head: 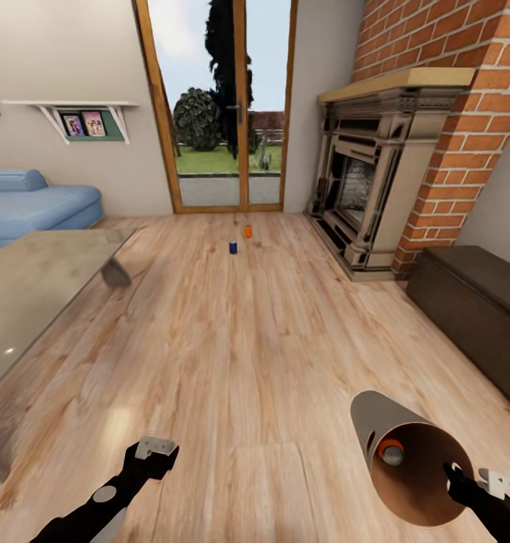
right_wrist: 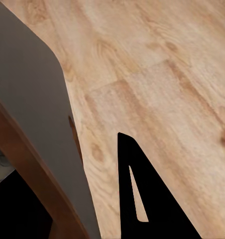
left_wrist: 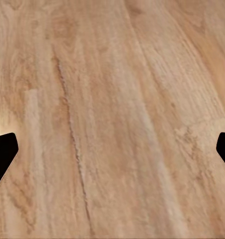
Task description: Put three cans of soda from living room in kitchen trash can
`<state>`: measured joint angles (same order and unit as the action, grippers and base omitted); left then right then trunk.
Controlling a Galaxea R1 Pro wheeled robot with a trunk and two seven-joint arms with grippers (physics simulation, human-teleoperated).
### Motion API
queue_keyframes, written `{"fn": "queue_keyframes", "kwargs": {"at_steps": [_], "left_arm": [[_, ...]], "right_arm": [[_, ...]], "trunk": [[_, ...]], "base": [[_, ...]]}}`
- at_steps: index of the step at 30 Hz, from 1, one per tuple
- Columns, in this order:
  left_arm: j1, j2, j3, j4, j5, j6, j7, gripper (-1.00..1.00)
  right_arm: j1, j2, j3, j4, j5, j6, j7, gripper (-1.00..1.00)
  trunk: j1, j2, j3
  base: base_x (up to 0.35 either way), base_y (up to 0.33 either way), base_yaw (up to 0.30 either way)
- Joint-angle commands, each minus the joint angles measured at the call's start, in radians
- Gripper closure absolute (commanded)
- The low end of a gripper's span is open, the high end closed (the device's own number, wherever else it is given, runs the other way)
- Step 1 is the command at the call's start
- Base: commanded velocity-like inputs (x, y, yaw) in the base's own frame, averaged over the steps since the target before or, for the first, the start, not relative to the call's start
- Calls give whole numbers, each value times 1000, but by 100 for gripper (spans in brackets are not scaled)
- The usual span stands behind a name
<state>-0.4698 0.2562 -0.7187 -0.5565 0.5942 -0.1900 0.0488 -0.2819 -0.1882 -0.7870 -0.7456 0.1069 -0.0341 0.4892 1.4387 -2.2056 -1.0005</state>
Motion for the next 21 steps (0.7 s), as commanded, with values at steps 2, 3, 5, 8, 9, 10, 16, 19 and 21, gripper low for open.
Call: {"fn": "queue_keyframes", "kwargs": {"at_steps": [2,3,5,8,9,10,16,19,21], "left_arm": [[-1,1,-8,0,9,-5,5,-100],[-1,1,-8,0,9,-5,5,-100],[-1,1,-8,0,9,-5,5,-100],[-1,1,-8,0,9,-5,2,-100],[-1,1,-8,0,9,-5,1,-100],[-1,1,-8,0,9,-5,0,-100],[-1,1,-8,0,9,-5,-1,-100],[-1,0,-8,0,9,-5,-1,-100],[-1,0,-8,0,9,-5,-1,-100]], "right_arm": [[-2,1,-5,-1,2,-4,8,100],[-2,2,-5,-1,3,-4,8,100],[-2,3,-5,-1,3,-4,8,100],[-2,3,-5,-1,3,-4,8,100],[-2,4,-5,-1,3,-4,8,100],[-2,4,-5,-1,3,-4,7,100],[-2,4,-5,-1,4,-3,6,100],[-2,4,-4,-1,4,-3,6,100],[-2,4,-3,-1,5,-3,6,100]], "trunk": [[0,0,-1],[0,0,-1],[0,0,-1],[0,0,-1],[0,0,-1],[0,0,-1],[0,0,-1],[0,0,-1],[0,0,-1]], "base": [[313,0,-17],[320,25,-6],[321,42,-4],[323,62,-2],[323,74,-1],[324,79,0],[324,82,0],[324,83,0],[324,84,0]]}}
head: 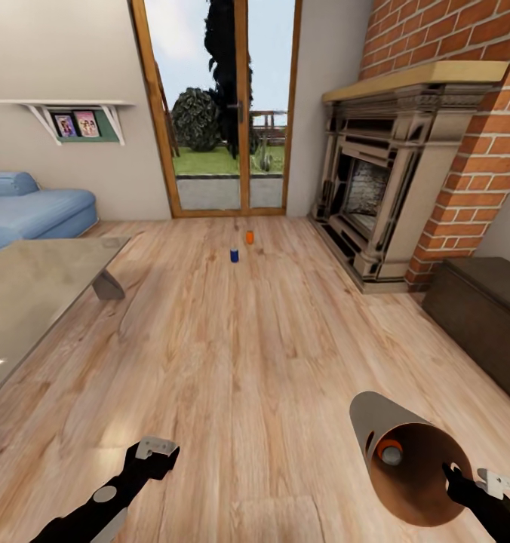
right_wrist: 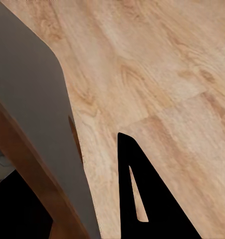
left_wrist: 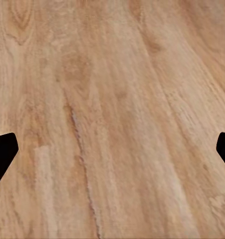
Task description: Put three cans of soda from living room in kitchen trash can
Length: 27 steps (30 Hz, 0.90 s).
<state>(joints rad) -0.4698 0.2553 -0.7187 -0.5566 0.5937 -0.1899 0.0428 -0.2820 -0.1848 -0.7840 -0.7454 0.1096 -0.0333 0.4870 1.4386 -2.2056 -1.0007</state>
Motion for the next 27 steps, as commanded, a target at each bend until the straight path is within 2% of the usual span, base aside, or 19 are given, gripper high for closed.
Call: {"fn": "queue_keyframes", "kwargs": {"at_steps": [1,27], "left_arm": [[-1,1,-8,0,9,-5,4,-100],[-1,0,-8,1,9,-5,-1,-100]], "right_arm": [[-2,1,-6,-2,2,-4,8,100],[-2,4,4,-1,8,-5,8,100]], "trunk": [[0,0,-1],[0,0,-11]], "base": [[324,84,0],[324,84,0]]}}
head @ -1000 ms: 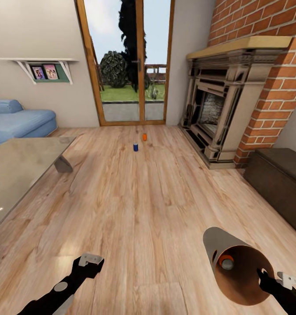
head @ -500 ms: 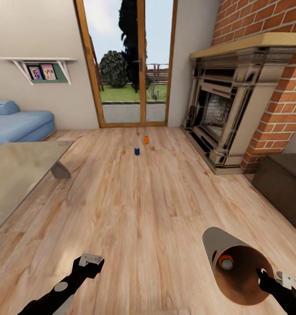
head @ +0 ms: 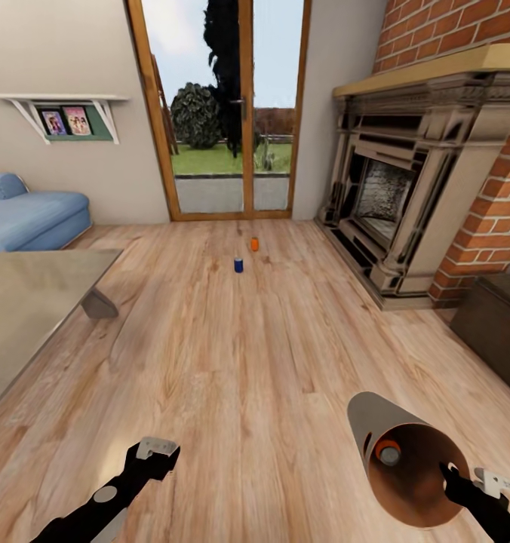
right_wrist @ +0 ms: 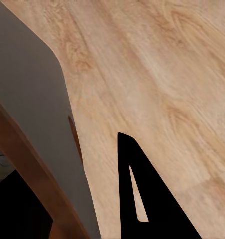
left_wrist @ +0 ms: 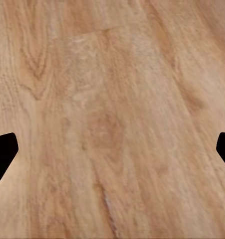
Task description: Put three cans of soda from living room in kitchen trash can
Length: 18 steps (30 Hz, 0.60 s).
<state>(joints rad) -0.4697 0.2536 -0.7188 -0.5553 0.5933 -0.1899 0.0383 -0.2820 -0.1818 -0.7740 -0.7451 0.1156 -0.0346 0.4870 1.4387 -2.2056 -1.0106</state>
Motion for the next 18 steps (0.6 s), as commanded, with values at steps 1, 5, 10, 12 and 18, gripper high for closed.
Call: {"fn": "queue_keyframes", "kwargs": {"at_steps": [1,5,10,12,18], "left_arm": [[-1,1,-8,0,10,-5,3,-100],[-1,1,-8,0,10,-5,2,-100],[-1,1,-8,0,10,-5,3,-100],[-1,1,-8,0,10,-5,2,-100],[-1,1,-8,0,10,-5,2,-100]], "right_arm": [[-2,1,-6,-1,3,-4,8,100],[-2,1,-5,-1,4,-4,7,100],[-2,1,-4,0,4,-4,7,100],[-2,1,-5,0,4,-4,7,100],[-2,1,-4,0,4,-4,7,100]], "trunk": [[0,0,-2],[0,0,-6],[0,0,-11],[0,0,-13],[0,0,-20]], "base": [[324,84,0],[324,75,0],[324,16,0],[324,4,0],[324,1,0]]}}
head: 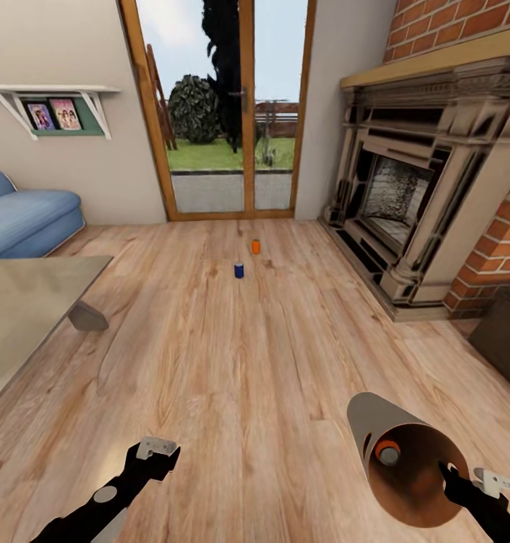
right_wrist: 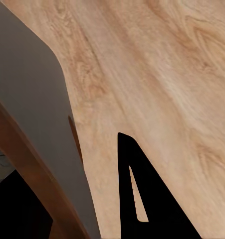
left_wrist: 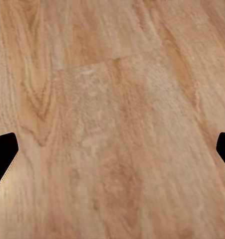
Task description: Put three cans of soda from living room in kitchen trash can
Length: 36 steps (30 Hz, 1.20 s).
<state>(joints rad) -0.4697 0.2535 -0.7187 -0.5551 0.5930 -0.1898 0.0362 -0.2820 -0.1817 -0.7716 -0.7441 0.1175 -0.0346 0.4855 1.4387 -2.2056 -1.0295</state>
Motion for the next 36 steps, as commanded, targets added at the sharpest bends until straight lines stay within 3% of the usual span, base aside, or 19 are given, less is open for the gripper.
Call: {"fn": "queue_keyframes", "kwargs": {"at_steps": [1,36], "left_arm": [[-1,1,-8,0,10,-5,4,-100],[-1,1,-8,0,10,-5,4,-100]], "right_arm": [[-2,1,-6,-1,2,-4,8,100],[-2,2,-5,-1,5,-4,8,100]], "trunk": [[0,0,-2],[0,0,-45]], "base": [[324,0,0],[324,0,0]]}}
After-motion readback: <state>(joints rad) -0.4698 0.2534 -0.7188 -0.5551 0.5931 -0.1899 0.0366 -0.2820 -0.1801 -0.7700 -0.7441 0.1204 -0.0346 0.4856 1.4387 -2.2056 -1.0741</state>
